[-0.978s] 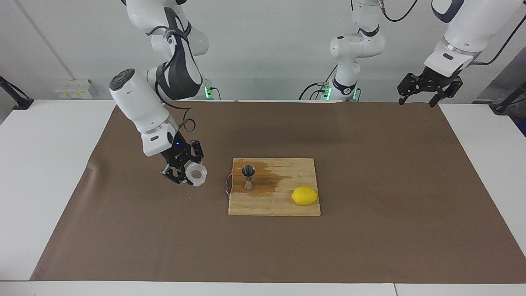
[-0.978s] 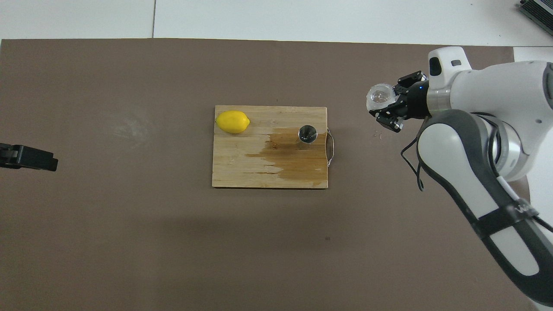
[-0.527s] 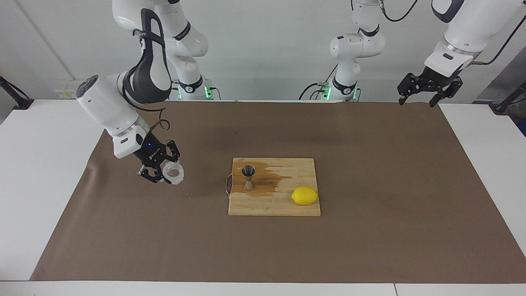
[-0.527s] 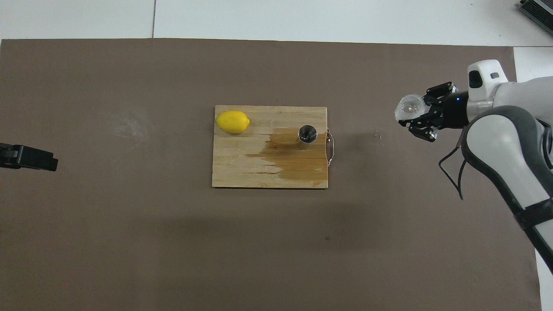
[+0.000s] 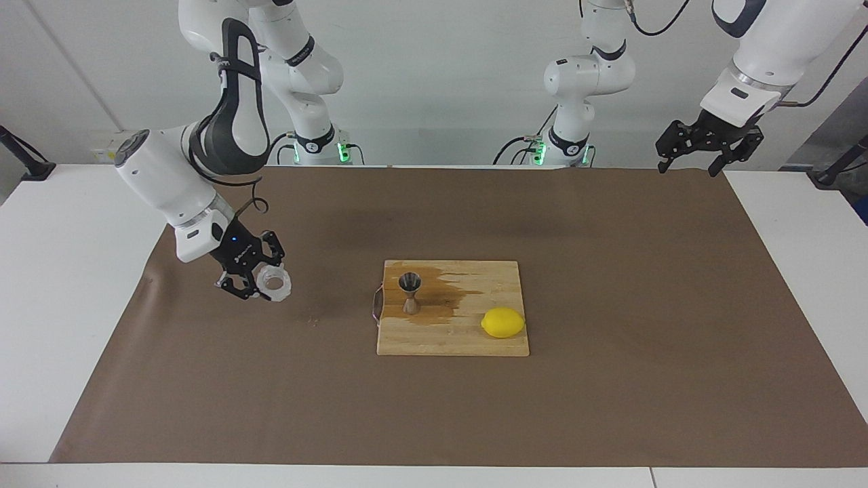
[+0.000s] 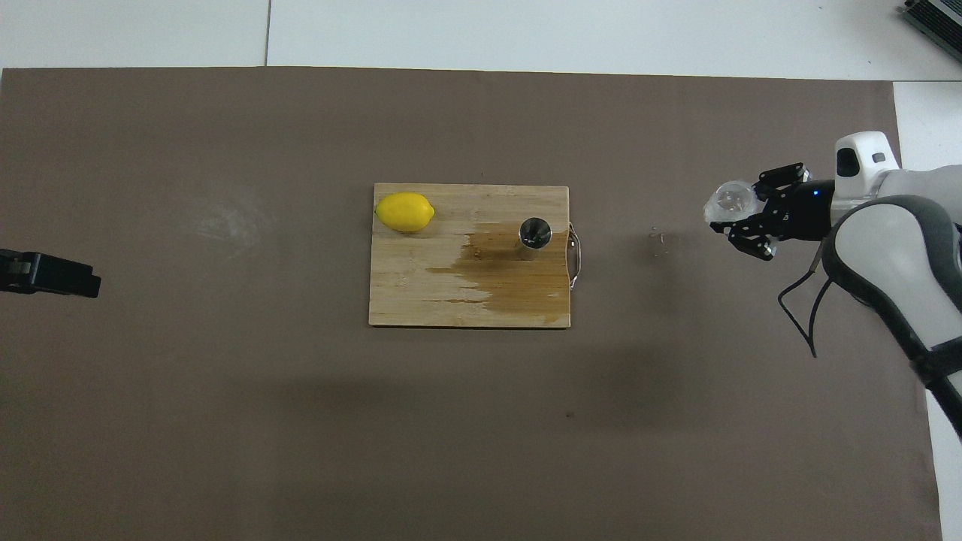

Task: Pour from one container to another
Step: 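Tilt the clear cup upright and carry it back to its spot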

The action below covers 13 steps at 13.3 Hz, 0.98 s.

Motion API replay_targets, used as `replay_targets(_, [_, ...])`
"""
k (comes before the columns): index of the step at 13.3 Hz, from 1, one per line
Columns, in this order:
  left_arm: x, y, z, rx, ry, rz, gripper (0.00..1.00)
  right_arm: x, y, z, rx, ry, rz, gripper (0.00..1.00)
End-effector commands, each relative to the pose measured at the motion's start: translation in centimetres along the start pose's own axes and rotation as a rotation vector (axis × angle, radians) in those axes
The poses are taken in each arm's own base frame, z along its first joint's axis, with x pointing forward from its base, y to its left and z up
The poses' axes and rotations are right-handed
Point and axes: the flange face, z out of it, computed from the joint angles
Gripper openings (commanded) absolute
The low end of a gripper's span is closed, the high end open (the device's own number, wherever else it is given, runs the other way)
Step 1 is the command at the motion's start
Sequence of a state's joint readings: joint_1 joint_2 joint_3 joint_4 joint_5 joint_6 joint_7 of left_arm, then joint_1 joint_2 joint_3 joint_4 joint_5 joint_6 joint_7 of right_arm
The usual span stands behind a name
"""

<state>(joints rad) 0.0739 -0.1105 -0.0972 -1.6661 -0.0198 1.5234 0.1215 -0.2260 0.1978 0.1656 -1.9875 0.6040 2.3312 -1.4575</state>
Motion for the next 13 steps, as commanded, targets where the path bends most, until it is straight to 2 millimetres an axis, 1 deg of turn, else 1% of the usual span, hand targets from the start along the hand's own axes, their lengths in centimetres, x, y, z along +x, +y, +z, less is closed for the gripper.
replay_targets(1, [-0.9, -0.3, -0.2, 0.015, -0.005, -0.012, 1.0, -0.5, -1.8, 3.5, -0.049, 0.032, 0.015, 0.41])
replay_targets(3, [-0.9, -0.3, -0.2, 0.015, -0.005, -0.012, 1.0, -0.8, -2.1, 5.4, -0.042, 0.042, 0.014, 0.41])
replay_targets(4, [-0.9, -0.3, -0.2, 0.015, -0.005, -0.012, 1.0, -1.2, -1.9, 6.0, -0.049, 0.041, -0.008, 0.41])
replay_targets(6, [-0.9, -0.3, -0.2, 0.015, -0.005, -0.012, 1.0, -2.8, -2.1, 8.3, -0.017, 0.029, -0.087, 0.42])
replay_targets(9, [-0.9, -0.3, -0.2, 0.015, -0.005, -0.012, 1.0, -3.7, -2.4, 9.4, -0.009, 0.03, -0.163, 0.43])
replay_targets(10, [-0.9, -0.3, -0.2, 0.015, -0.005, -0.012, 1.0, -4.3, -2.8, 10.2, -0.011, 0.017, -0.212, 0.43])
replay_targets(11, [-0.9, -0.3, -0.2, 0.015, -0.005, -0.012, 1.0, -4.3, -2.9, 11.0, -0.028, 0.025, -0.236, 0.43])
replay_targets(13, [-0.9, -0.3, -0.2, 0.015, -0.005, -0.012, 1.0, -4.9, -3.1, 12.0, -0.031, 0.058, -0.243, 0.44])
